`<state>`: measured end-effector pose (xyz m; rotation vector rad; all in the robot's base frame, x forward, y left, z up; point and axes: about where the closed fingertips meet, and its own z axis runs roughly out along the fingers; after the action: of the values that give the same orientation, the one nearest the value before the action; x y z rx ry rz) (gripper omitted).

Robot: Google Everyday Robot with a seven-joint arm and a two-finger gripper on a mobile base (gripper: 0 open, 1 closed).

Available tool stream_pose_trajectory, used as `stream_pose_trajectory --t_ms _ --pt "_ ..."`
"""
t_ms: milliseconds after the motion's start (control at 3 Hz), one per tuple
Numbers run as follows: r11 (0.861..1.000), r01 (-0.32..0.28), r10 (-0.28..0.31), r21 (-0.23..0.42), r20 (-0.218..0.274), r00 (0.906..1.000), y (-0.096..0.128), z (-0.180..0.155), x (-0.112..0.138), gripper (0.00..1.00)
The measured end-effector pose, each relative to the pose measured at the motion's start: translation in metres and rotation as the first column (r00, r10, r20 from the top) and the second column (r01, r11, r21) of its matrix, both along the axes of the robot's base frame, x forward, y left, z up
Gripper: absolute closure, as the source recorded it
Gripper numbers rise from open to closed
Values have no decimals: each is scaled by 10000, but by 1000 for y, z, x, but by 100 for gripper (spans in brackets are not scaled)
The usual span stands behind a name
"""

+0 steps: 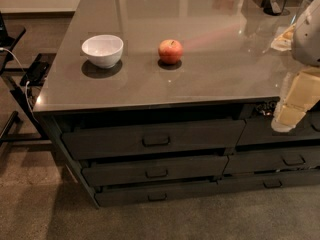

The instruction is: Open bottom drawer

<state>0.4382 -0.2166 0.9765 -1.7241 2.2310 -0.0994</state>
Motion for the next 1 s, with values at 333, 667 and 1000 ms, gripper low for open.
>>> stream_pose_trajectory --t_ms 333,667,1000 --pt "10000 -2 2 2 20 10000 0 0 0 0" --pt "9999 -9 9 116 -15 10000 -1 -21 -4 0" --pt "9986 -384 399 363 -426 9983 -3 -68 -9 0"
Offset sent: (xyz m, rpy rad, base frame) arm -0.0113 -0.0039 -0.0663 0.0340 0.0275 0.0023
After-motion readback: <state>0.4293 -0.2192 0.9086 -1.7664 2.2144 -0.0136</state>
